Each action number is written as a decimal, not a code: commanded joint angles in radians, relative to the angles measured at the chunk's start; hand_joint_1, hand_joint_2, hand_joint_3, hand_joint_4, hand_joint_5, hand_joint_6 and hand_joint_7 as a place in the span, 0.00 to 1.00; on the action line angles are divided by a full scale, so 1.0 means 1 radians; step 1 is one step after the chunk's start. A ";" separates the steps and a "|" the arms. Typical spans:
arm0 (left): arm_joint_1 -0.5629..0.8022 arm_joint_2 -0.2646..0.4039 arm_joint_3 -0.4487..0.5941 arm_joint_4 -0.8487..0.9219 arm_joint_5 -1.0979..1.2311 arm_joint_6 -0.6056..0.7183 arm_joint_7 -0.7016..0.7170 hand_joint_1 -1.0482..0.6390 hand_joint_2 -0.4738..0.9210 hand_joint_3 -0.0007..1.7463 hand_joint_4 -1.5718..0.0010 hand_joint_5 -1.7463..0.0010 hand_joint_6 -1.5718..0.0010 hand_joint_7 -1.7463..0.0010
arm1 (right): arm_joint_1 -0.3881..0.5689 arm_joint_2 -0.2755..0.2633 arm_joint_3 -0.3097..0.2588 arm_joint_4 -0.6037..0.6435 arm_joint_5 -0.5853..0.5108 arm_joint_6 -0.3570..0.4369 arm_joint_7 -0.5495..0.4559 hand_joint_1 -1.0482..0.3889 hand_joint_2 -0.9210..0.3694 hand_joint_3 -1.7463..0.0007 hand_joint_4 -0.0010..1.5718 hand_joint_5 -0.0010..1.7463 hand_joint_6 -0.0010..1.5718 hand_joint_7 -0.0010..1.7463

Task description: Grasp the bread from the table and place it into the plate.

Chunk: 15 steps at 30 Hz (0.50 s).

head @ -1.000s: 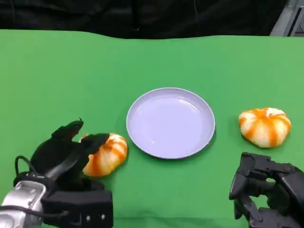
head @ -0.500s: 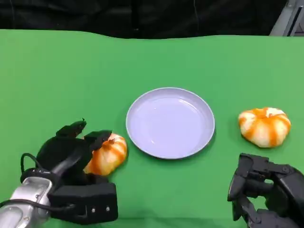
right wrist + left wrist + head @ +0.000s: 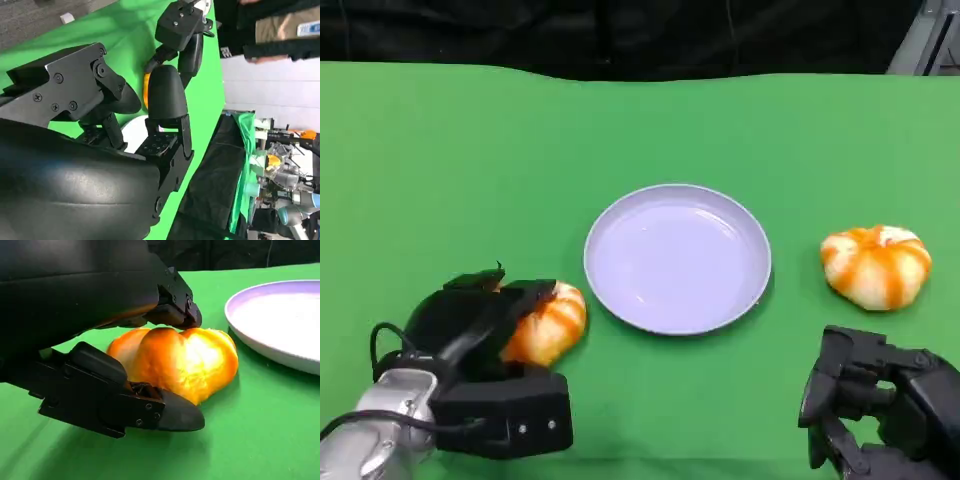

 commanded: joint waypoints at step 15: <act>0.008 0.012 -0.003 0.004 -0.029 -0.017 0.080 0.42 1.00 0.20 0.70 0.97 0.63 0.98 | 0.001 -0.003 -0.010 0.000 0.006 -0.008 -0.006 0.72 0.20 0.41 0.46 1.00 0.46 0.84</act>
